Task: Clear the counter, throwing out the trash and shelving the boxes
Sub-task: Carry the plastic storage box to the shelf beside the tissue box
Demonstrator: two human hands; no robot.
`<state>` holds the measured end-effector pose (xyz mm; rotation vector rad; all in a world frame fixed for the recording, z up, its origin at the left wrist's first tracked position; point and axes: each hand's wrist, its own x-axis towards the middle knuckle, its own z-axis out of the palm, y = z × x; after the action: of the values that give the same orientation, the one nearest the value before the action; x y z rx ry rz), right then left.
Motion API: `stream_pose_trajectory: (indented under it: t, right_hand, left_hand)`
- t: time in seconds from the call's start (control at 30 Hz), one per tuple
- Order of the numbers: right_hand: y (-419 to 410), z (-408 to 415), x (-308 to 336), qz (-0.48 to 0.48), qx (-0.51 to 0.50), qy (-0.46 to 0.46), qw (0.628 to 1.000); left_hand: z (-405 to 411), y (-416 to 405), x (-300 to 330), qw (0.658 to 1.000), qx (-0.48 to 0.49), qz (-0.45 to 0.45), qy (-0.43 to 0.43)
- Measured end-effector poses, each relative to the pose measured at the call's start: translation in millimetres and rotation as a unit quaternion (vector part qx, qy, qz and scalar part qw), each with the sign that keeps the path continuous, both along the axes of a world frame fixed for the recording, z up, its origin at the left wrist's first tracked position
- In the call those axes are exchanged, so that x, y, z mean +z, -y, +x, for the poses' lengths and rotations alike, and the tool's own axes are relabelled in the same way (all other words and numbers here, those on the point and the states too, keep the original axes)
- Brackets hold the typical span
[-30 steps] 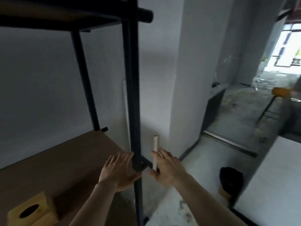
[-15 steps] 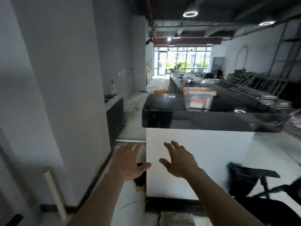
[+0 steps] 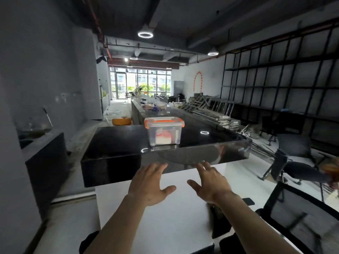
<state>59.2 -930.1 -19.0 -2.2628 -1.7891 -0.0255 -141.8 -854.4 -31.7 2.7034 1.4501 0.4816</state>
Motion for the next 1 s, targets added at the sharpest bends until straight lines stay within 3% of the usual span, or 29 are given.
stream_pose_trajectory:
  t: [0.17,0.33,0.47,0.6,0.7,0.77,1.0]
  right_hand:
    - [-86,7,25,0.024,-0.015,0.002,1.000]
    - [-160,16,49,0.067,0.001,-0.032,0.997]
    - [-218,33,57,0.159,0.016,-0.188,0.969]
    - [-275,57,69,0.279,0.013,-0.405,0.870]
    - [-313,77,78,0.293,-0.016,-0.471,0.832]
    - [-339,91,78,0.269,-0.036,-0.492,0.827]
    - [-411,125,59,0.137,-0.067,-0.562,0.813]
  left_hand:
    - [12,-99,27,0.998,-0.023,0.002,0.064]
    - [34,-170,43,0.972,-0.055,-0.066,0.221]
    - [56,-218,55,0.894,-0.072,-0.140,0.419]
    - [69,-253,78,0.788,-0.036,-0.176,0.589]
    - [74,-283,88,0.720,0.019,-0.164,0.674]
    - [78,-304,89,0.704,0.060,-0.171,0.687]
    - [100,-356,69,0.700,0.218,-0.255,0.631]
